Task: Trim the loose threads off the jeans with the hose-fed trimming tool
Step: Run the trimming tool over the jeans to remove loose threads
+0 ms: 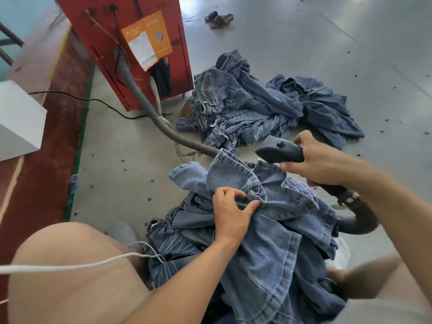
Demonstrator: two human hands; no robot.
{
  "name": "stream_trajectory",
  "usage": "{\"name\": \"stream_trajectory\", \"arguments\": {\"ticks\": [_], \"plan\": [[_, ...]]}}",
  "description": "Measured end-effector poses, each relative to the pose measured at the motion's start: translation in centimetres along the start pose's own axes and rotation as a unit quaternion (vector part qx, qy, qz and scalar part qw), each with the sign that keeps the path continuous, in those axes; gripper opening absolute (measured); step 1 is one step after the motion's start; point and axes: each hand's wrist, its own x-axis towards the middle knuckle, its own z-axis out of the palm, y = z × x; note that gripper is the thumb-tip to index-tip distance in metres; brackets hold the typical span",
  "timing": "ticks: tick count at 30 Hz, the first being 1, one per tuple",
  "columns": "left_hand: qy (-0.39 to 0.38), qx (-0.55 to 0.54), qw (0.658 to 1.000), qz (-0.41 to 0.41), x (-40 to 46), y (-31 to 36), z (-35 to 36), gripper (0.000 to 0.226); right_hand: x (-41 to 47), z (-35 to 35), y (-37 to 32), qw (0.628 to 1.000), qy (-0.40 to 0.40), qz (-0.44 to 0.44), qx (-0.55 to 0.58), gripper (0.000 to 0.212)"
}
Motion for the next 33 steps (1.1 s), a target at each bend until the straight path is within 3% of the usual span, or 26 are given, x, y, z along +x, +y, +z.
{"name": "stream_trajectory", "arguments": {"ticks": [7,11,14,17,21,26,28,30,33], "plan": [[-0.009,-0.004,0.999,0.036,-1.1,-0.6,-0.3,0.016,-1.3,2.1,-0.9,0.982,-0.133,-0.07,-0.117,0.031],[0.044,0.084,0.991,0.09,-2.8,-1.2,0.4,0.016,0.1,4.7,-1.0,0.982,-0.042,-0.069,-0.172,0.03],[0.073,0.109,0.989,0.072,-2.6,-1.0,0.5,0.019,0.6,4.8,-0.6,0.983,0.036,-0.061,-0.167,0.033],[0.053,0.112,0.992,0.037,-1.0,-0.8,-0.3,0.015,0.0,3.4,-0.4,0.985,0.082,-0.064,-0.14,0.033],[-0.01,0.217,0.976,0.003,0.3,-0.8,-0.2,0.053,-1.6,1.3,-0.9,0.988,0.048,-0.074,-0.126,0.032],[-0.032,0.326,0.944,0.044,1.9,-0.9,-0.5,0.038,-2.5,1.8,-1.5,0.98,-0.022,-0.061,-0.19,0.027],[-0.019,0.266,0.964,0.022,2.7,-0.8,-0.9,0.029,-2.4,2.1,-1.6,0.981,-0.006,-0.056,-0.186,0.028],[0.018,0.119,0.992,-0.027,3.2,-0.8,-1.4,0.033,-2.3,1.7,-1.5,0.986,0.039,-0.054,-0.155,0.029],[0.076,-0.085,0.99,-0.076,3.6,0.1,-1.9,0.034,-2.2,0.6,-1.3,0.987,0.104,-0.069,-0.102,0.029]]}}
